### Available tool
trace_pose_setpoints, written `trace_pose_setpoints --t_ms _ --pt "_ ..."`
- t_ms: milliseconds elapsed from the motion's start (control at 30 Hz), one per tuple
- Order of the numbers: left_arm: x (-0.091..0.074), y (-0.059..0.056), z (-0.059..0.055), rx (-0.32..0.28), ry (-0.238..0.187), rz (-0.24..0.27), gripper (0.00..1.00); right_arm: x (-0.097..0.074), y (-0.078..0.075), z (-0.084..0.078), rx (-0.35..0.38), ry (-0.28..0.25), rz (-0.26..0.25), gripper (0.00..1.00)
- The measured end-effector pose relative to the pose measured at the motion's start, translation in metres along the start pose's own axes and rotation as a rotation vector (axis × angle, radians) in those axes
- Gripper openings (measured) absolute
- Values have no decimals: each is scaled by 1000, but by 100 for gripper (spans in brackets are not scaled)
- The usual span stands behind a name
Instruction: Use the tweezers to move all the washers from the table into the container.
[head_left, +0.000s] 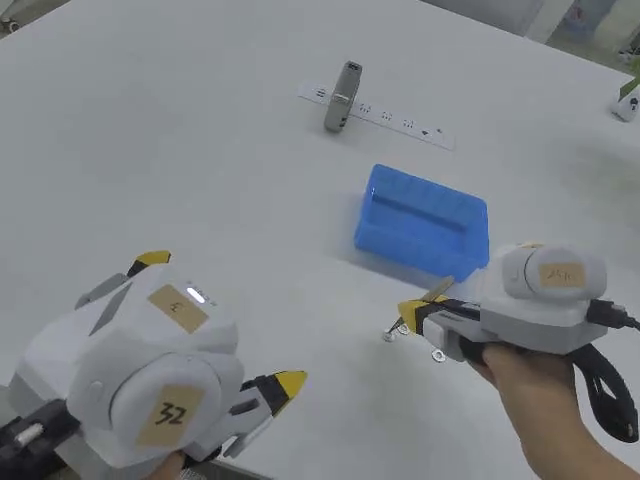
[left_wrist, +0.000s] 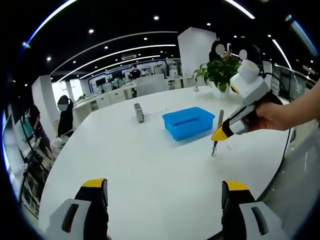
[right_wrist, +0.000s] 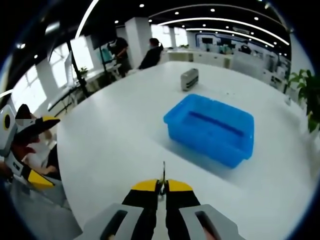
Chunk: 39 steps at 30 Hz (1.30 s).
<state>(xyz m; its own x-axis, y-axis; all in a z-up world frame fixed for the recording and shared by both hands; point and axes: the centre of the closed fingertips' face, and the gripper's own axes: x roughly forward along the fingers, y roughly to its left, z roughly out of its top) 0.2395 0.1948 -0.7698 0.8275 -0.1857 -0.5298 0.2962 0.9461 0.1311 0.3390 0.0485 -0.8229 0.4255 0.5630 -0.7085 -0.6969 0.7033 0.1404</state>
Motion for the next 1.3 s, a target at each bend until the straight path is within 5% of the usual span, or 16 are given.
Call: trace_pose_setpoints --t_ms 467,933,1300 --pt "0 -1 0 1 3 -4 96 -7 1 -5 29 0 6 3" --pt "1 -1 0 1 4 -5 96 -2 -7 -1 -14 -3 -14 3" --pt "1 0 0 0 3 -3 96 -2 4 -5 -67 -2 -30 3"
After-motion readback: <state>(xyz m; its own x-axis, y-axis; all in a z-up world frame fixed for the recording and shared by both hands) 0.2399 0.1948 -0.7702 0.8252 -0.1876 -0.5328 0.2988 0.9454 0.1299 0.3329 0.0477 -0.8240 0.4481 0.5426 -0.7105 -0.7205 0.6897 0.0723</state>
